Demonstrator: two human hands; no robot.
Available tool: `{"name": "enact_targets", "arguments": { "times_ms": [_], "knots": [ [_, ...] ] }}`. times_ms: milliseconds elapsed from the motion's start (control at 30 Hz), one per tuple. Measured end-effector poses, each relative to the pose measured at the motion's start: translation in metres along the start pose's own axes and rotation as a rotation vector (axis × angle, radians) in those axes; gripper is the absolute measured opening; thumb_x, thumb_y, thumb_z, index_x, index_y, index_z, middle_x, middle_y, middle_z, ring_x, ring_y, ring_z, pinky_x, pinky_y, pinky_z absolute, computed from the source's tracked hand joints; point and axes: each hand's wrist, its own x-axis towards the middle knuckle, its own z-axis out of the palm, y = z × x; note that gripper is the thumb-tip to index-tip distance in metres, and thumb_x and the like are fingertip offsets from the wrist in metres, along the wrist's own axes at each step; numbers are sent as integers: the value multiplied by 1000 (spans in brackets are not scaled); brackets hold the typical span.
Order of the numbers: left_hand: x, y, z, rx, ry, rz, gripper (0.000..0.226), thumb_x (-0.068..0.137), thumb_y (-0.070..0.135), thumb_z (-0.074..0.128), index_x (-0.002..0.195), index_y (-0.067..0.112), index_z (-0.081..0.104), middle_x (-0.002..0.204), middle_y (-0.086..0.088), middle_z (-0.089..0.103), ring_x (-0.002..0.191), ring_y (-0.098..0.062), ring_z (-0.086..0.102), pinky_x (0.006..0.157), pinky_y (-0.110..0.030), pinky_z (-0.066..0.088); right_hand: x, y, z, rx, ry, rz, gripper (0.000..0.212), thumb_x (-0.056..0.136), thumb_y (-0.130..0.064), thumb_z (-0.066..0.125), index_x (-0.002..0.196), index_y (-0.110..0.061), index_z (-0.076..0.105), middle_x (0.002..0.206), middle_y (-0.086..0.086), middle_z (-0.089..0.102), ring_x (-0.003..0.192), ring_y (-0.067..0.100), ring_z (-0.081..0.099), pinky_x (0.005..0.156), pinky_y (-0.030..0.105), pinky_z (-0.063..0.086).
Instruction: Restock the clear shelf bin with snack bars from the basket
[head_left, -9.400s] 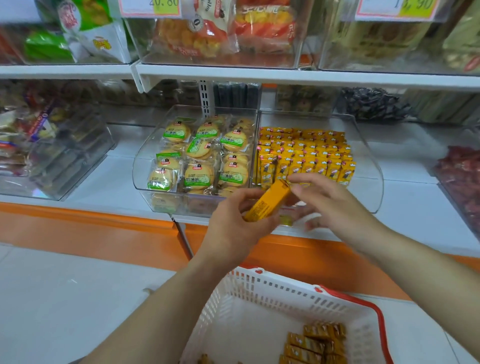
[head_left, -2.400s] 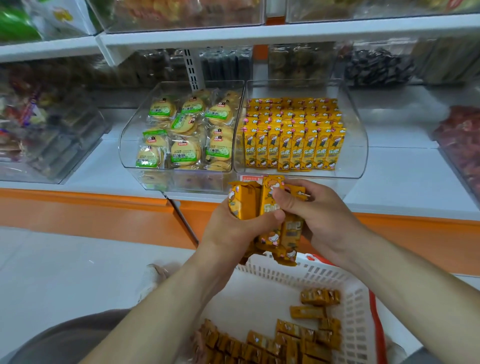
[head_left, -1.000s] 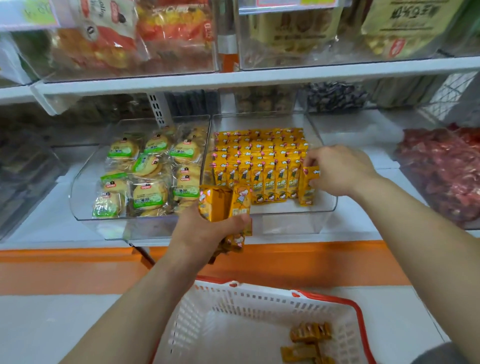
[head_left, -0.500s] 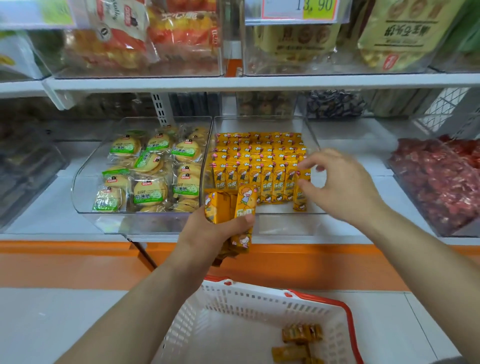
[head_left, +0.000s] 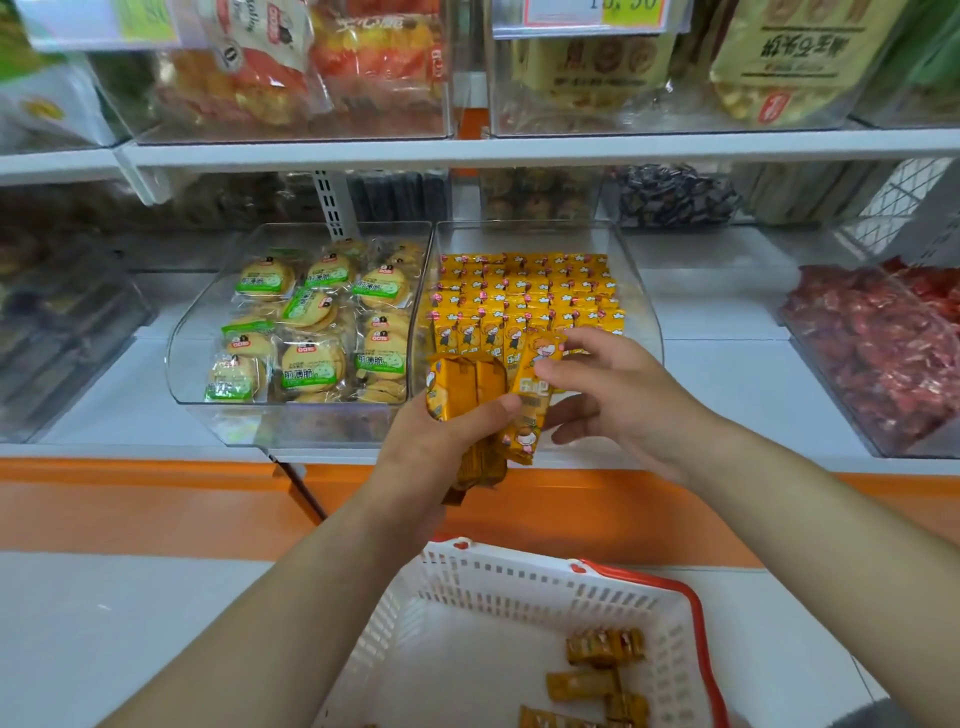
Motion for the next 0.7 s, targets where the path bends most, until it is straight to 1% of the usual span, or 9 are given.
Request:
{"name": "enact_targets", "arguments": {
  "times_ms": [67,167,267,367,467,500,533,600,700],
  "knots": [
    [1,1,-2,-17,20,-12,14,68,32,85,82,30,81,96,-16,78,80,-33,74,63,-39,59,2,2,-2,-1,8,11,36,89,-20,73,122,-27,58,98,2,73,71,31,74,56,32,57],
    [6,-1,-7,-37,82,-27,12,85,20,79,96,21,74,95,-12,80,77,-26,77,54,-33,58,9,-4,-15,-49,55,-52,47,87,-15,74,129,-19,55,103,7,72,73,25,74,57,31,56],
    [7,-1,-11,-37,89,-28,20,92,19,73,111,14,67,97,-17,79,84,-29,78,56,-34,59,24,-15,-42,-387,219,-227,40,81,-24,80,117,-24,61,100,2,73,72,9,65,60,22,49],
    [8,0,-11,-46,79,-29,27,92,20,73,117,11,65,98,-15,79,87,-30,78,58,-36,61,44,-15,-63,-752,315,-304,36,77,-32,83,104,-35,59,100,-6,69,73,10,56,68,30,45],
    [8,-1,-11,-44,61,-34,33,91,20,74,121,10,64,103,-14,79,88,-30,78,57,-34,60,62,-4,-73,-914,315,-308,37,79,-37,82,104,-42,55,107,-10,66,92,11,57,89,41,46],
    [7,-1,-11,-36,56,-33,31,91,20,74,119,11,64,104,-14,79,88,-29,79,57,-34,60,68,0,-74,-949,317,-306,37,79,-39,81,106,-43,55,109,-10,66,102,15,58,96,44,42],
    [7,-2,-12,-27,52,-32,29,91,20,74,118,12,66,103,-14,79,88,-28,79,57,-34,60,74,3,-76,-1015,325,-302,37,79,-43,80,108,-43,57,111,-9,67,110,18,56,97,42,36],
    [7,-4,-14,-15,42,-34,28,91,19,74,117,13,66,103,-14,79,89,-28,79,58,-35,61,84,8,-77,-1248,340,-304,38,78,-48,79,111,-41,62,115,-9,67,116,22,50,86,36,25],
    [8,-6,-19,14,29,-31,28,91,21,74,117,14,65,100,-12,79,91,-28,78,65,-39,62,91,12,-76,-1510,350,-302,36,76,-43,79,109,-38,66,113,-9,65,110,21,46,77,34,15]
  ]
}}
